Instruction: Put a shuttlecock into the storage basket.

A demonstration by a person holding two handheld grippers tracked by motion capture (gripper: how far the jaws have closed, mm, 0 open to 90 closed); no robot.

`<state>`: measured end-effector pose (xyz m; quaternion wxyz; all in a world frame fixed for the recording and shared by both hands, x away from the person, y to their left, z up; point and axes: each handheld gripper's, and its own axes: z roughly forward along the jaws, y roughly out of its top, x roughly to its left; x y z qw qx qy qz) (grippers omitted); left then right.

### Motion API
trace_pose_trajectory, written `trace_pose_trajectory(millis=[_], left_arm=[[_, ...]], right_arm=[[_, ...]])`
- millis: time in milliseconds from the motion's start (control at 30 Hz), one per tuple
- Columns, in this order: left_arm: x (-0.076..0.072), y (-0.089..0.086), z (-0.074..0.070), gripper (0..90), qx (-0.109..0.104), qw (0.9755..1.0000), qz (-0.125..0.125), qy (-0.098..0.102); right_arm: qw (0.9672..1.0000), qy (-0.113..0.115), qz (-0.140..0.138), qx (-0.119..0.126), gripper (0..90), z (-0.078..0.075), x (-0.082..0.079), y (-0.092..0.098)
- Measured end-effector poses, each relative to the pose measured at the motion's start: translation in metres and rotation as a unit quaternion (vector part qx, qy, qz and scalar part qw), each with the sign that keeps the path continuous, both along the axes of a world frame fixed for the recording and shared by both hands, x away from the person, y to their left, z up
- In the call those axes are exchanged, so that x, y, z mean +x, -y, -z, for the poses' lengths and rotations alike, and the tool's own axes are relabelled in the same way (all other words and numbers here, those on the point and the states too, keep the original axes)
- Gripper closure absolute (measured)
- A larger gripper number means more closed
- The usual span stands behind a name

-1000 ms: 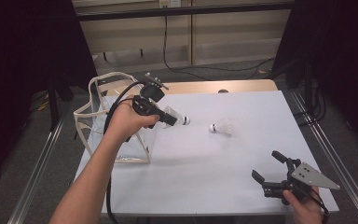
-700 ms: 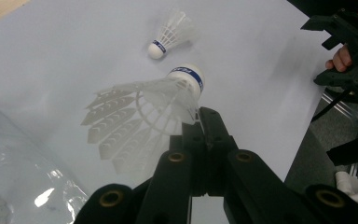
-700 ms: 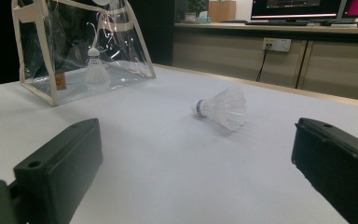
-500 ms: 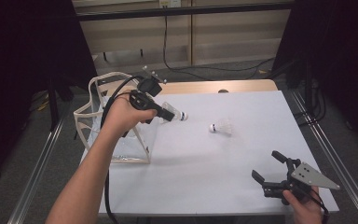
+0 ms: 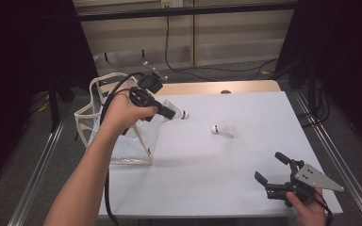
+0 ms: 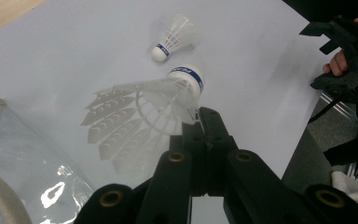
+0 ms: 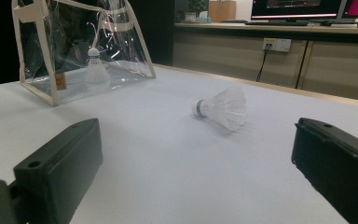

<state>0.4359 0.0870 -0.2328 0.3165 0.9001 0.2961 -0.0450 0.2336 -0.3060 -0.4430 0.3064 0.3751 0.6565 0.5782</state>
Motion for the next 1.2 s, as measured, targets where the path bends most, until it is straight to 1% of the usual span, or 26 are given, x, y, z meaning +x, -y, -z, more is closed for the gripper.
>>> trace_pose_trajectory(millis=[33, 67, 133, 200, 367, 500, 667, 700, 733, 800, 867, 900, 933, 1200], left_arm=[[0.001, -0.001, -0.001, 90.0, 0.005, 1.0000, 0.007, 0.001], [0.001, -0.001, -0.002, 90.0, 0.003, 1.0000, 0.002, 0.001], [0.002, -0.002, -0.004, 90.0, 0.006, 1.0000, 0.004, 0.002], [0.003, -0.003, -0.005, 90.0, 0.005, 1.0000, 0.004, 0.001], [0.004, -0.005, -0.009, 90.0, 0.003, 1.0000, -0.003, 0.002], [0.005, -0.007, -0.012, 90.0, 0.007, 0.9999, -0.007, 0.004], [0.008, -0.009, -0.015, 90.0, 0.010, 0.9999, -0.008, 0.002], [0.007, -0.009, -0.015, 90.0, 0.007, 0.9999, -0.014, 0.003], [0.008, -0.010, -0.016, 90.0, 0.008, 0.9999, -0.011, 0.004], [0.008, -0.009, -0.017, 90.0, 0.006, 0.9998, -0.018, 0.003], [0.008, -0.009, -0.018, 90.0, 0.006, 0.9998, -0.016, 0.002], [0.009, -0.010, -0.019, 90.0, 0.011, 0.9999, -0.012, 0.006], [0.009, -0.010, -0.020, 90.0, 0.012, 0.9998, -0.013, 0.007], [0.012, -0.013, -0.026, 90.0, 0.010, 0.9997, -0.021, 0.011]], right_arm=[[1.0000, 0.000, 0.000, 0.000, 1.4, 0.000, 0.000, 0.000], [1.0000, 0.000, 0.000, 0.000, 1.4, 0.000, 0.000, 0.000], [1.0000, 0.001, 0.000, 0.000, 1.4, 0.000, 0.000, 0.000], [1.0000, 0.000, -0.001, 0.000, 1.4, 0.000, 0.000, 0.000], [1.0000, 0.000, 0.000, 0.000, 1.4, 0.000, 0.000, 0.000], [1.0000, 0.000, 0.001, 0.001, 1.4, 0.000, 0.000, 0.000], [1.0000, 0.000, 0.000, 0.001, 1.4, 0.000, 0.000, 0.000], [1.0000, 0.000, 0.000, 0.000, 1.4, 0.000, 0.000, 0.000], [1.0000, 0.000, 0.000, 0.000, 1.4, 0.000, 0.000, 0.000], [1.0000, 0.000, 0.000, 0.001, 1.4, 0.000, 0.000, 0.000], [1.0000, 0.000, 0.001, 0.001, 1.4, 0.000, 0.000, 0.000], [1.0000, 0.000, 0.002, 0.001, 1.4, 0.000, 0.000, 0.001], [1.0000, 0.000, 0.001, 0.001, 1.4, 0.000, 0.000, 0.000], [1.0000, 0.001, 0.001, 0.001, 1.4, 0.000, 0.000, 0.000]])
